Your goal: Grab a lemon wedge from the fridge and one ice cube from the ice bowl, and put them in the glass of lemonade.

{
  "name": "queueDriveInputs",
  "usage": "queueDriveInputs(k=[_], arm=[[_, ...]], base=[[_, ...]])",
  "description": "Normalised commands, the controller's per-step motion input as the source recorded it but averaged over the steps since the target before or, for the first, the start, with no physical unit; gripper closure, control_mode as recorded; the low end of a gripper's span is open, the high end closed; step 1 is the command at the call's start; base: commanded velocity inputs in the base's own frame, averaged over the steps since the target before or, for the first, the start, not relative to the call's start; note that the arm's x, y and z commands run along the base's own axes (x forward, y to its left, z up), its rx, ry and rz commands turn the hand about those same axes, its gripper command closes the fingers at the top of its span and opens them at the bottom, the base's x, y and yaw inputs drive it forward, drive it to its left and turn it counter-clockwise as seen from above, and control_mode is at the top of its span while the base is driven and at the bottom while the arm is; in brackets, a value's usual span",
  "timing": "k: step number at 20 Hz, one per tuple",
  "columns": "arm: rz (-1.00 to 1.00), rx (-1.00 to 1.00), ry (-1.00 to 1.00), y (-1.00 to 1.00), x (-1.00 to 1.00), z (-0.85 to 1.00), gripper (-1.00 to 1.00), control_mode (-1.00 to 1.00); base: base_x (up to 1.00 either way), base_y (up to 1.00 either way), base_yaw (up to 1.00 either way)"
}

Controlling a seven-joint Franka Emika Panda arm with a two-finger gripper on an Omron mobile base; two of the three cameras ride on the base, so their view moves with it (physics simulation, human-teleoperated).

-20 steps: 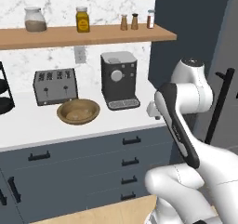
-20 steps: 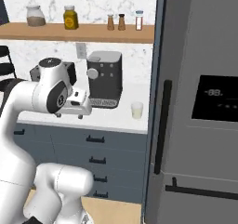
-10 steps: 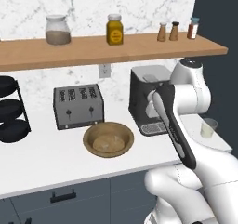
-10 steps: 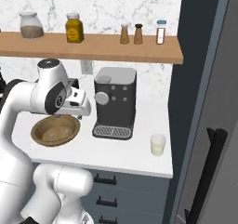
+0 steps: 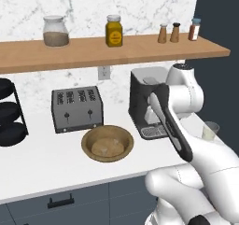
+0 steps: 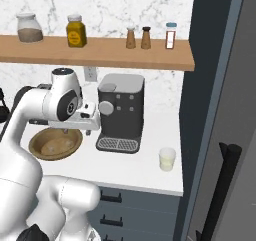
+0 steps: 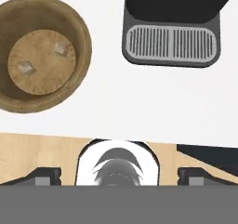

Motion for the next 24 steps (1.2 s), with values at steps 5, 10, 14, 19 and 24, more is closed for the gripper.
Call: queueDriveInputs(k=[5,10,14,19,24], arm=[[0.10,0.00,0.32,0.61,0.19,-0.36,-1.00,-1.00],[0.06,0.00,0.06,1.00,0.45,-0.36,-1.00,-1.00],[0.00,0.00,-0.04,0.96,0.06,-0.13,-1.00,-1.00],[0.00,0.00,0.02,0.76,0.11,-0.52,-1.00,-1.00],[0.00,0.00,0.00,0.19,0.23,-0.77,-1.00,-1.00]], base=[[0.00,0.00,0.00],[0.00,0.00,0.00],[0.00,0.00,0.00],[0.00,0.00,0.00],[0.00,0.00,0.00]])
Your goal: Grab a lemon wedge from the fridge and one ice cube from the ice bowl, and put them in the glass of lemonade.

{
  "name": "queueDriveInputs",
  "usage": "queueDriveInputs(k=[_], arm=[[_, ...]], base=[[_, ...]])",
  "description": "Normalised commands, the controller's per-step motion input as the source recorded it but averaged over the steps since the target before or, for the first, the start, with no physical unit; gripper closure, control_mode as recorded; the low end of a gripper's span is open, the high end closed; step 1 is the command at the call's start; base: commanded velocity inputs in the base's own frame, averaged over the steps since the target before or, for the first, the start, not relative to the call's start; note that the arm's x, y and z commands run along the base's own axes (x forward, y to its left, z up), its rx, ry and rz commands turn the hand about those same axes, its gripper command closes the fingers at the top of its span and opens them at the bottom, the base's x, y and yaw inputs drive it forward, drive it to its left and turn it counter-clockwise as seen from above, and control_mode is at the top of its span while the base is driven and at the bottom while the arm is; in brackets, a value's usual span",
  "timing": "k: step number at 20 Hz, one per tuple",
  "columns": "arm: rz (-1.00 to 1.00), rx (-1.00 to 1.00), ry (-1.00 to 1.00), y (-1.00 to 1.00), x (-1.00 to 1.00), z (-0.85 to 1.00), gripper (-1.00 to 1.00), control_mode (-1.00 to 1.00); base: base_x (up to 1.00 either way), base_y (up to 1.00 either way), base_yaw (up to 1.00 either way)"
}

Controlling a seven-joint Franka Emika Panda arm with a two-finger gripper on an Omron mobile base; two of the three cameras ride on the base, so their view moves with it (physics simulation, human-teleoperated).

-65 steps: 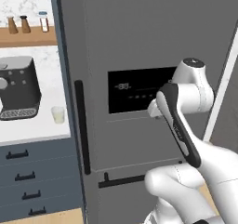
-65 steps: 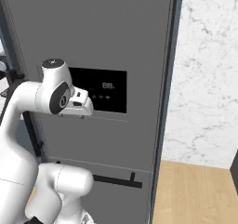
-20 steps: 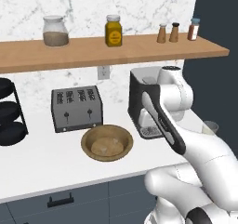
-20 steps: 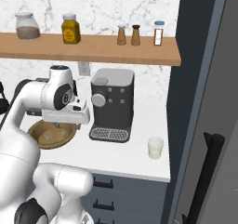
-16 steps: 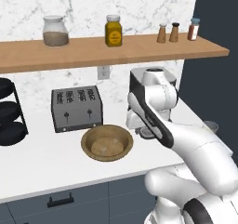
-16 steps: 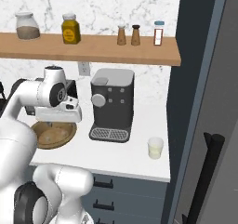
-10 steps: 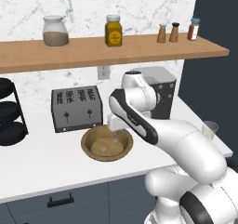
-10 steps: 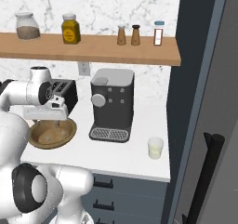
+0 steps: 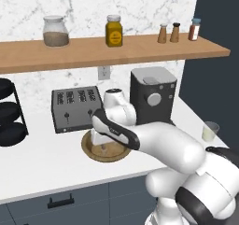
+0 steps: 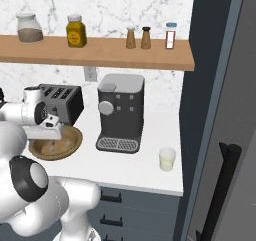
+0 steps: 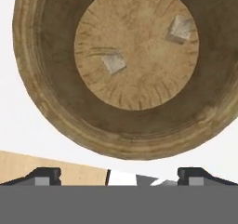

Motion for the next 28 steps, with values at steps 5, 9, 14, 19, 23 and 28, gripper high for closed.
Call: queueDriveInputs(k=[5,9,14,19,23,28], arm=[[-0.01,0.00,0.01,0.08,0.52,-0.12,-1.00,-1.00],[0.00,0.00,0.00,0.00,0.28,-0.16,-1.00,-1.00],[0.00,0.00,-0.02,0.04,0.00,-0.30,-1.00,-1.00],[0.00,0.00,-0.05,0.02,0.00,-0.20,-1.00,-1.00],[0.00,0.00,-0.07,0.00,0.00,-0.04,-1.00,-1.00],[0.00,0.00,-0.05,0.00,0.31,0.00,-1.00,-1.00]], base=[[0.00,0.00,0.00],[0.00,0.00,0.00],[0.00,0.00,0.00],[0.00,0.00,0.00],[0.00,0.00,0.00],[0.00,0.00,0.00]])
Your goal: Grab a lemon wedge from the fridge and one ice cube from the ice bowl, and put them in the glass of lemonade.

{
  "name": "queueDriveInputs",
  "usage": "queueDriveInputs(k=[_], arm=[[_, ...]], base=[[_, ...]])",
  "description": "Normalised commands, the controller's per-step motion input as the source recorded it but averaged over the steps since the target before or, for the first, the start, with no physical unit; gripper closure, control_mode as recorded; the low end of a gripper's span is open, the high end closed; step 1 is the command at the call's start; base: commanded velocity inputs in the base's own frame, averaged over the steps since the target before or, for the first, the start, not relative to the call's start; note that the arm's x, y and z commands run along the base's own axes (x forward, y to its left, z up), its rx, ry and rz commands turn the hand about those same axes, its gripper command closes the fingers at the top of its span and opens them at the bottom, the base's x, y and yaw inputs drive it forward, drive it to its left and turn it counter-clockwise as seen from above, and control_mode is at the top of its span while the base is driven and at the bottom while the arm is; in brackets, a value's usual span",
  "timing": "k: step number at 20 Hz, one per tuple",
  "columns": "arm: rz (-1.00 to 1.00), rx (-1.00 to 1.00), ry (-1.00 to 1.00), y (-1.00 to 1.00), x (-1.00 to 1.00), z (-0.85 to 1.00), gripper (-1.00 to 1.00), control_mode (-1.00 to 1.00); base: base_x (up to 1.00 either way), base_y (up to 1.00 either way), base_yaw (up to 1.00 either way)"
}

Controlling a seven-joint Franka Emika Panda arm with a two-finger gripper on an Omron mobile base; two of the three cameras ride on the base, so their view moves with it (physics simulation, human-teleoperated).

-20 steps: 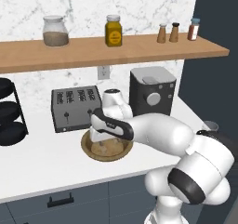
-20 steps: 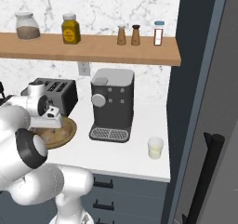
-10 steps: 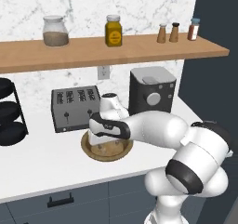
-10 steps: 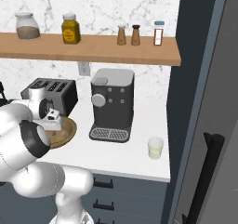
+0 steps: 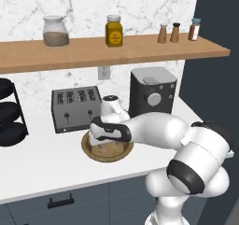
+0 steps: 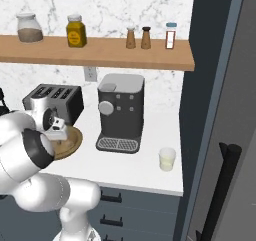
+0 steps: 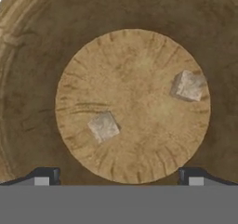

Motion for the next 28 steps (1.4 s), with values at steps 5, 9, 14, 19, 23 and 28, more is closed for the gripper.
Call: queueDriveInputs(k=[5,9,14,19,23,28], arm=[[0.00,0.00,0.01,0.01,0.33,-0.02,-1.00,-1.00],[0.00,0.00,0.00,0.00,0.01,-0.34,-1.00,-1.00],[0.00,0.00,0.00,0.00,-0.01,-0.41,-1.00,-1.00],[0.00,0.00,-0.03,0.00,0.00,-0.28,-1.00,-1.00],[0.00,0.00,-0.01,-0.08,0.00,-0.02,-1.00,-1.00],[0.00,0.00,0.00,-0.23,0.00,0.00,-1.00,-1.00]], base=[[0.00,0.00,0.00],[0.00,0.00,0.00],[0.00,0.00,0.00],[0.00,0.00,0.00],[0.00,0.00,0.00],[0.00,0.00,0.00]])
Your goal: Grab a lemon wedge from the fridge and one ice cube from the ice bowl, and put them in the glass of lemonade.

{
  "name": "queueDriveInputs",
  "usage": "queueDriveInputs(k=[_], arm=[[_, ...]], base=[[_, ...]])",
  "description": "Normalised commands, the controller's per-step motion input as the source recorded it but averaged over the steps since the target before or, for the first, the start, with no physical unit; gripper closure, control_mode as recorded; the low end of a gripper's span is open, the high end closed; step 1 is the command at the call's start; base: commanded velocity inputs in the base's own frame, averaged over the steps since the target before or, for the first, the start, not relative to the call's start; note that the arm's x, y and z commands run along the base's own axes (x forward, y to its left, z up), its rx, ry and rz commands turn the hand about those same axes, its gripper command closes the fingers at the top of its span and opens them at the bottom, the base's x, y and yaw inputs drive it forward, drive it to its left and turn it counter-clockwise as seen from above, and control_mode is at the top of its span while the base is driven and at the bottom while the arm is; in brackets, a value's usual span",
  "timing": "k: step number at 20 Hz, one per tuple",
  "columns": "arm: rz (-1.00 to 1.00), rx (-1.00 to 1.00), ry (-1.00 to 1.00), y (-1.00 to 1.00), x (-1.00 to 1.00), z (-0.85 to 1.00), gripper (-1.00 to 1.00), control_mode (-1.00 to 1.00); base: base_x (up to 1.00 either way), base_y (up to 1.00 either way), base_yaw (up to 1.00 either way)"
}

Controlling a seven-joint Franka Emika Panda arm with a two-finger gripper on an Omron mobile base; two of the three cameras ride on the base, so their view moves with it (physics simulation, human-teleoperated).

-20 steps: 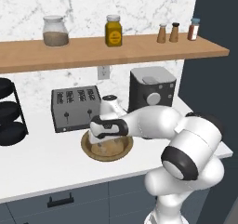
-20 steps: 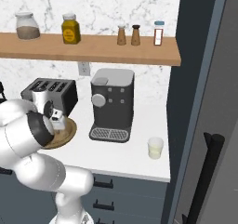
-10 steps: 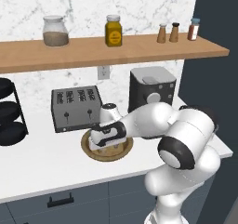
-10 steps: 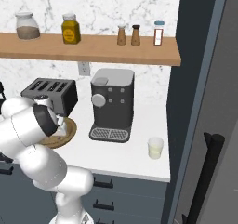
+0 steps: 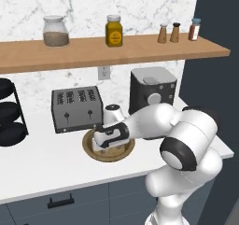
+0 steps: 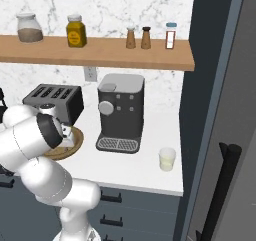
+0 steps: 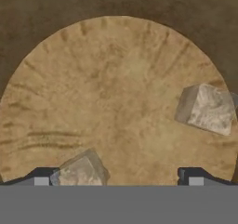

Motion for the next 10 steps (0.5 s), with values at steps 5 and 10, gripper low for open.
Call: queueDriveInputs(k=[5,10], arm=[[0.00,0.00,0.00,0.00,0.09,0.00,-1.00,-1.00],[0.00,0.00,0.01,0.00,0.14,-0.13,-1.00,-1.00]], base=[[0.00,0.00,0.00],[0.00,0.00,0.00]])
